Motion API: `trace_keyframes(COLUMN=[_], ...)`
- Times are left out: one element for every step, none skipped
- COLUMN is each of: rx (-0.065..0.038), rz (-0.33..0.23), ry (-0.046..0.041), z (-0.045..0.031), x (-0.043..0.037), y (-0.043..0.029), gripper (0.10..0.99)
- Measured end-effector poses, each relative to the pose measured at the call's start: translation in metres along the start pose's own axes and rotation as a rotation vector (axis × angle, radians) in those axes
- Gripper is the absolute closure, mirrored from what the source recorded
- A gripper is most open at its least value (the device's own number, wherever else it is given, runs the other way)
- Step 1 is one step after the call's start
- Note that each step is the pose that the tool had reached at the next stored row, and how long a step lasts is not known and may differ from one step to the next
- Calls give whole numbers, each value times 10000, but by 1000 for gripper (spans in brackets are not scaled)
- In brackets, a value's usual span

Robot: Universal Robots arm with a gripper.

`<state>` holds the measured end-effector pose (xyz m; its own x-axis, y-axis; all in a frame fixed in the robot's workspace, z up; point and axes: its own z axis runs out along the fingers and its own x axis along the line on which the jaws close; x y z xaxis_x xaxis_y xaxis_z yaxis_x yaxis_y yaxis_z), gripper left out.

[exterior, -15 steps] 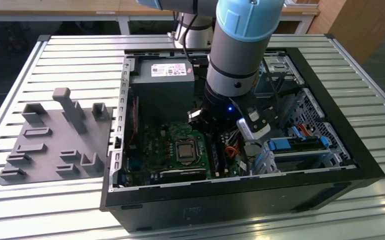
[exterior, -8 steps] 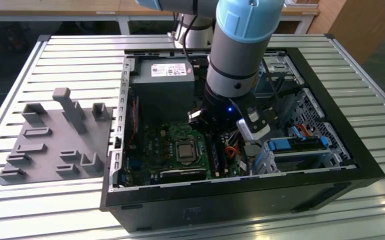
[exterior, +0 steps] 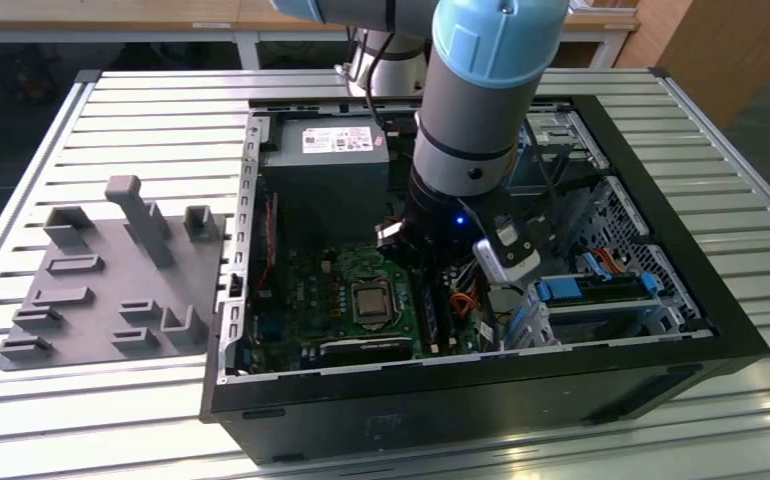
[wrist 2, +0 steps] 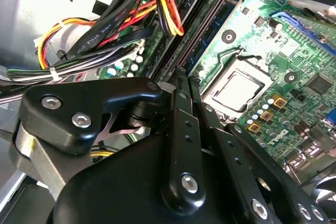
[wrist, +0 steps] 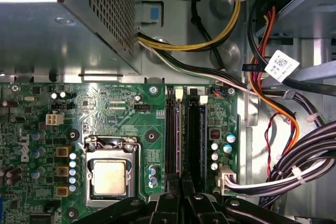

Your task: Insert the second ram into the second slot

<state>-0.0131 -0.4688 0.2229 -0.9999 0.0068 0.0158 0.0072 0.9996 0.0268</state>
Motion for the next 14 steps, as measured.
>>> trace_keyframes(rx=[2,1,2,3,4,5,4,2,2,2,2,2,2,3], rz=[0,1,1,0,0,0,0,0,0,0,0,0,0,0], ry=[3,4,5,6,7,7,7,6,6,6,6,6,6,6], z=[3,7,12,14,16,16,18,19,19,19,19,19,19,20], x=[0,0,0,0,0,0,0,0,0,0,0,0,0,-1], y=[-1,-1,-2,-2,-2,-2,-2,-2,-2,-2,-2,-2,-2,-2], gripper=[953,953,953,953,953,953,953,953,953,953,953,953,953,953])
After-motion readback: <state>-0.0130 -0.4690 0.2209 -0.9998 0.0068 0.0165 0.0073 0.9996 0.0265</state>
